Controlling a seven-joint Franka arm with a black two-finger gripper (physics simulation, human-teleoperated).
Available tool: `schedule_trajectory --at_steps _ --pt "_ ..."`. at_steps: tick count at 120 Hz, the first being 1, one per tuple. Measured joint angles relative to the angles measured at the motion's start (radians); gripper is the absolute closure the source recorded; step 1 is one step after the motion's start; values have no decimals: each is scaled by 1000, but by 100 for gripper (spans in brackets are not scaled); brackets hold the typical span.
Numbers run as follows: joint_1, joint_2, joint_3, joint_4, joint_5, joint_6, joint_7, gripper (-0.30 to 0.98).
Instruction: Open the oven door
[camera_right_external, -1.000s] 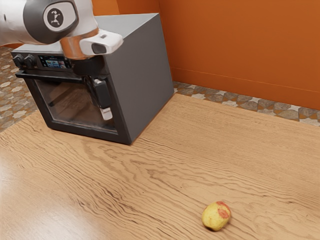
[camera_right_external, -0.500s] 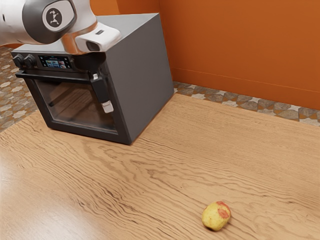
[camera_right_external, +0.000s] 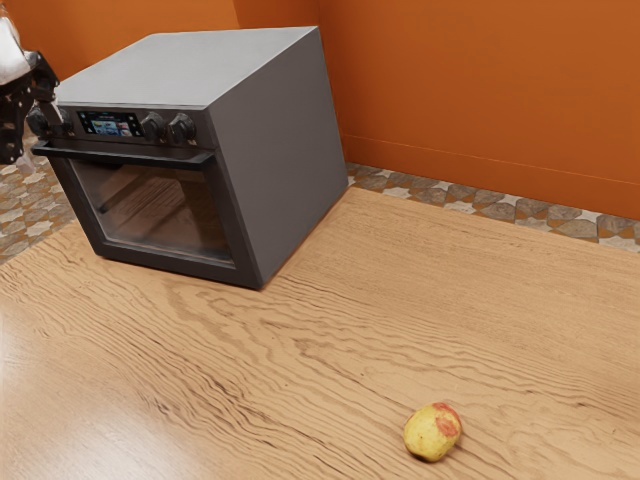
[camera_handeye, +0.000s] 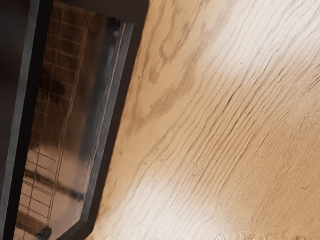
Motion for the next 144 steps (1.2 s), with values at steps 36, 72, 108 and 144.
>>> schedule_trajectory --at_steps 36,72,108,144 --pt "85 -57 31 -197 -234 254 499 0" --pt "183 18 66 -211 -464 355 889 0" --pt "198 208 63 -59 -526 378 1048 0" --pt "204 262 64 -28 -409 383 1016 0"
